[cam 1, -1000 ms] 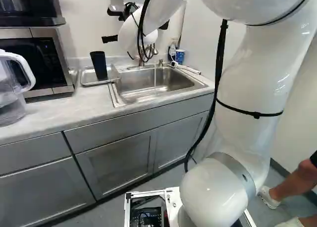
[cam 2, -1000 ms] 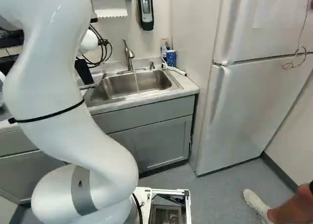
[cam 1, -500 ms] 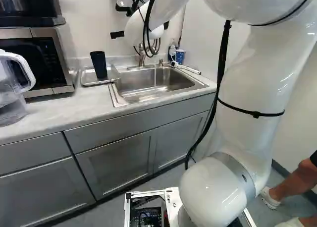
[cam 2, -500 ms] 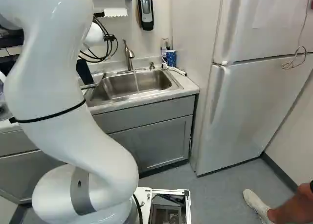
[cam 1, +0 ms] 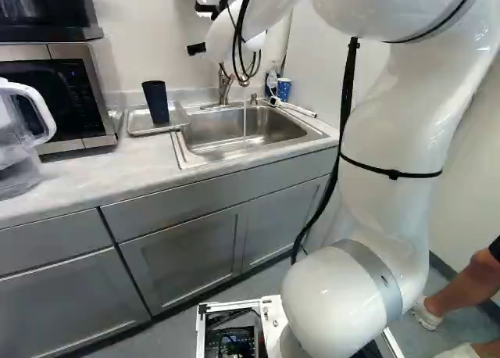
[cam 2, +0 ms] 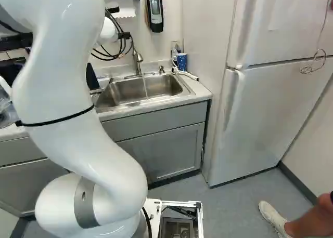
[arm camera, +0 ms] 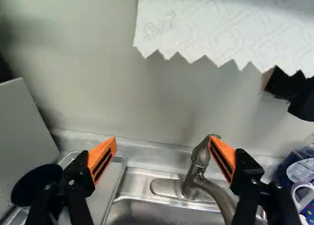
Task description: Rinse the cup and place it in the tray
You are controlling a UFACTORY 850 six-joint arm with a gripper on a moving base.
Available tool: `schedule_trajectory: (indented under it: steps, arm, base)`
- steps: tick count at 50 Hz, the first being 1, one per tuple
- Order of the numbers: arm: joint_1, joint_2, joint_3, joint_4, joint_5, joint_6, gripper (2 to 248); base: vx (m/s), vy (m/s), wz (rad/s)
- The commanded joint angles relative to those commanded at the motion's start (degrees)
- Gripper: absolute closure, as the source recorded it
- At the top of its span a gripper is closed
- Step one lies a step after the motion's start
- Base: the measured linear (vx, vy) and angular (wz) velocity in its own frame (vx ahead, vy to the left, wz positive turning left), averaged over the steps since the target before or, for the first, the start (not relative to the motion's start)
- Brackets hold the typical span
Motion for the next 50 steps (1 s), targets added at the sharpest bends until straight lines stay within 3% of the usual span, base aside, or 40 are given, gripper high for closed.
schedule_trajectory:
  steps: [22, 50]
  arm:
    - [-1.6, -4.5, -7.7, 0.0, -3.8, 0.0, 3]
    - [-1.7, -13.0, -18.2, 0.1, -7.5, 0.0, 3]
  base:
    - [0.000, 0.000, 0.000]
    - [0.000, 0.000, 0.000]
